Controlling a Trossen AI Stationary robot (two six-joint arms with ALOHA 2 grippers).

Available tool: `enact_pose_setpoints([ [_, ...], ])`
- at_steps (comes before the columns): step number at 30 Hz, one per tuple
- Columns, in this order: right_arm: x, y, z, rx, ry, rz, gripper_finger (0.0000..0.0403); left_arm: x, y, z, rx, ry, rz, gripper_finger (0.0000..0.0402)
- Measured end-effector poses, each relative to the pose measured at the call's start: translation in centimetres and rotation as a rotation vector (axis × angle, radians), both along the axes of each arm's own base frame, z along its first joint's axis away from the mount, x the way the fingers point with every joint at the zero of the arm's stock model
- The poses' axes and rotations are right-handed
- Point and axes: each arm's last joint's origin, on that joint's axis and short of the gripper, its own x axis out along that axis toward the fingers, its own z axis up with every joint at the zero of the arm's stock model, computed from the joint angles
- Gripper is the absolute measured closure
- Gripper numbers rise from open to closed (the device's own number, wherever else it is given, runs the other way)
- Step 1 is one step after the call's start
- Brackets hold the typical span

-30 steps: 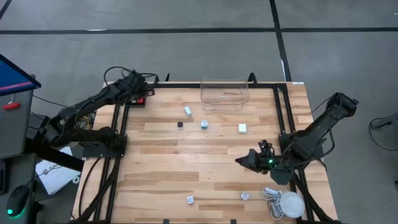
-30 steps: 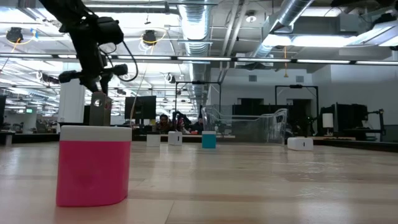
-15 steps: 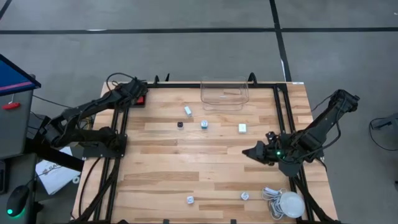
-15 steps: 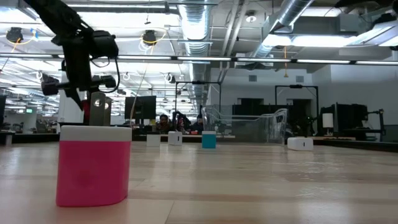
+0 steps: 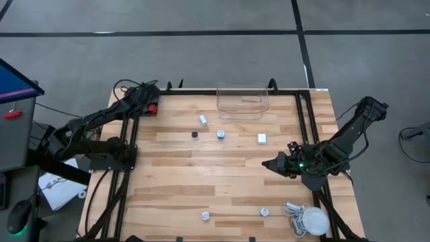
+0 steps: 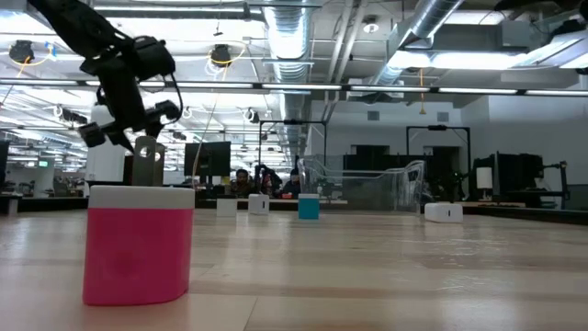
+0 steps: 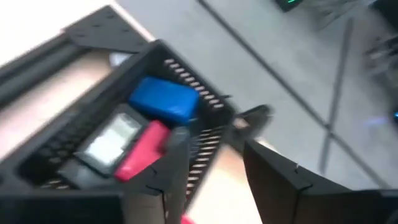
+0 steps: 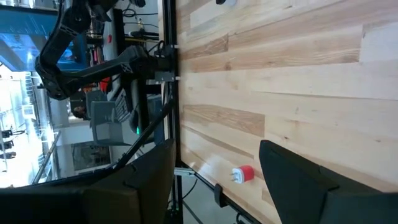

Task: Pick & Place Office items
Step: Put the bottom blue charger adapter into the transparent bin

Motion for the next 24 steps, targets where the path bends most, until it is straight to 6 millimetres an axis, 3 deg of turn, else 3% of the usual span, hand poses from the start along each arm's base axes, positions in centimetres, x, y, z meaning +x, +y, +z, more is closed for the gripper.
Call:
enact_pose_setpoints([
  [5, 0.0, 0.0, 0.1, -0.006, -0.004, 0.006, 0.0178, 0.8, -0.8, 2.3, 0.117, -0.056, -0.195, 0.0225],
  [15, 0.5, -0.6, -0.3, -0.044, 0.078, 0.068, 0.0178, 4.0, -4.8, 6.8, 0.42, -0.17, -0.991, 0.0218],
  [24, 2.8, -2.6, -0.4, -0.005, 0.195, 0.311, 0.0178, 5.8, -7.8, 8.4, 0.623, -0.18, -1.224, 0.0218],
])
